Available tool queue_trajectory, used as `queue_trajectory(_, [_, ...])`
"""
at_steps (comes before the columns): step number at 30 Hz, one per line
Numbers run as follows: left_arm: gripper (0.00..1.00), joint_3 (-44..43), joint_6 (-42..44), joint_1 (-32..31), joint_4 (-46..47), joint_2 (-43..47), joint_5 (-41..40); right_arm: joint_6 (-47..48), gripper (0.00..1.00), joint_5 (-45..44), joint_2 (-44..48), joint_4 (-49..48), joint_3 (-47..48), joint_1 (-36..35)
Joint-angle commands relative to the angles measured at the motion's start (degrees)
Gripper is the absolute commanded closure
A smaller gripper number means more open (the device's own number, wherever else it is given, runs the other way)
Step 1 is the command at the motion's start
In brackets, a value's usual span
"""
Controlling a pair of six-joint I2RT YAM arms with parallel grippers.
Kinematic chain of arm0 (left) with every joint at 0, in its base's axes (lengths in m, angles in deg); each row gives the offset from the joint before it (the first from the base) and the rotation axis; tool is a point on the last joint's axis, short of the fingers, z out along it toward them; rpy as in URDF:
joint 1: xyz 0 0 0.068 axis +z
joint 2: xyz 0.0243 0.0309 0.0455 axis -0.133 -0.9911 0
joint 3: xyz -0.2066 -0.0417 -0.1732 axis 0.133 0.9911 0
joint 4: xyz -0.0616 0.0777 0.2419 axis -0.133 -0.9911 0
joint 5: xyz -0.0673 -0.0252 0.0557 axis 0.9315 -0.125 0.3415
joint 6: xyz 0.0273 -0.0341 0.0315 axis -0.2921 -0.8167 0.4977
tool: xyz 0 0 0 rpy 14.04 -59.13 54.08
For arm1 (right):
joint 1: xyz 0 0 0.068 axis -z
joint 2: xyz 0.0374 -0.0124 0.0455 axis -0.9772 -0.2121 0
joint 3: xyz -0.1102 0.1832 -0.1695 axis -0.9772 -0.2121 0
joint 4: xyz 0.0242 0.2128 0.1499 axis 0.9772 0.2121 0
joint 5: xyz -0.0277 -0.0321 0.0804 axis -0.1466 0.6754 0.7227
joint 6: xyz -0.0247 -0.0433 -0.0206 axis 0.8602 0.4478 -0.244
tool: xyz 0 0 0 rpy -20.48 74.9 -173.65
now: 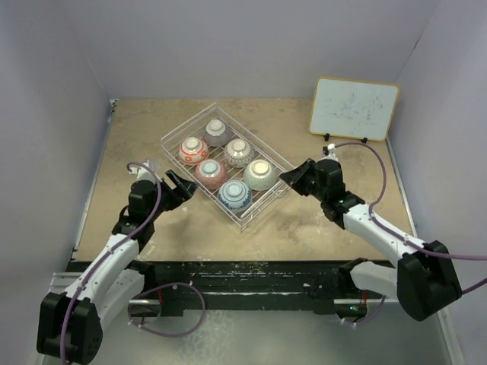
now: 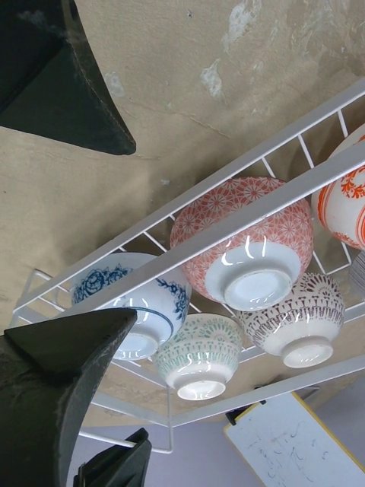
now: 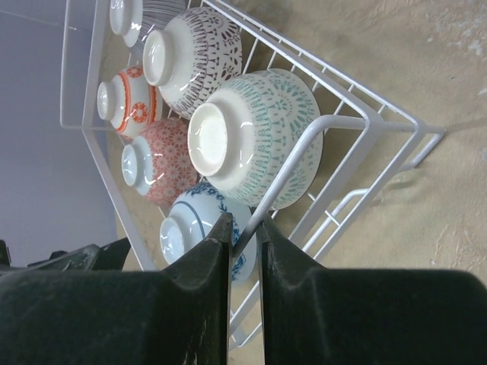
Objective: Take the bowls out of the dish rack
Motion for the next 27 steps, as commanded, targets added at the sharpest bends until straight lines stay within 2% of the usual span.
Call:
queue_trajectory(1, [0.15,-1.7,1.12,0.03,-1.38,2.25,-0.68,4.35,0.94,-0.27,-3.35,-3.93,5.76,3.71])
queue_trajectory(4, [0.15,-0.79,1.31,0.03,-1.39,4.35,-0.42,5.78,0.95,1.38,-6.68,-5.25,8.17,6.57])
queue_trajectory(8, [0.15,-1.81,2.76,0.05,-2.7,5.06,-0.17,10.14,0.94,-0.59,-13.74,-4.43,14.52,8.42])
queue_trajectory(12, [0.1,-1.57,4.47,0.03,1.33,3.97,2.62,13.84,0.93,-3.93,-22.57,0.09,23.82,9.49])
queue_trajectory(15, [0.09,-3.62,3.52,0.03,0.53,1.55,-1.88,15.67,0.86,-3.13,-27.02,3.27,31.78,9.94])
queue_trajectory(17, [0.09,-7.45,2.93,-0.03,-2.98,-0.88,-6.47,16.45,0.78,-2.13,-27.08,4.43,32.91,9.94])
queue_trajectory(18, [0.09,-9.44,2.31,0.05,-4.44,-2.02,-8.67,16.44,0.71,-1.89,-26.29,4.11,32.27,9.94])
queue_trajectory(20, [0.07,-13.92,1.43,0.03,-6.0,-4.88,-11.81,16.62,0.48,-2.02,-24.19,3.13,30.22,9.94])
queue_trajectory(22, [0.02,-19.17,-0.14,0.05,-9.8,-9.2,-15.29,17.27,0.32,-3.37,-21.57,3.57,28.32,9.95])
queue_trajectory(24, [0.0,-25.34,-1.55,0.03,-14.77,-15.04,-18.67,19.17,0.22,-5.82,-18.74,3.81,26.79,9.94])
queue_trajectory(27, [0.0,-32.29,-1.79,0.21,-18.03,-22.77,-22.47,20.1,0.17,-7.23,-13.85,5.81,23.67,9.94])
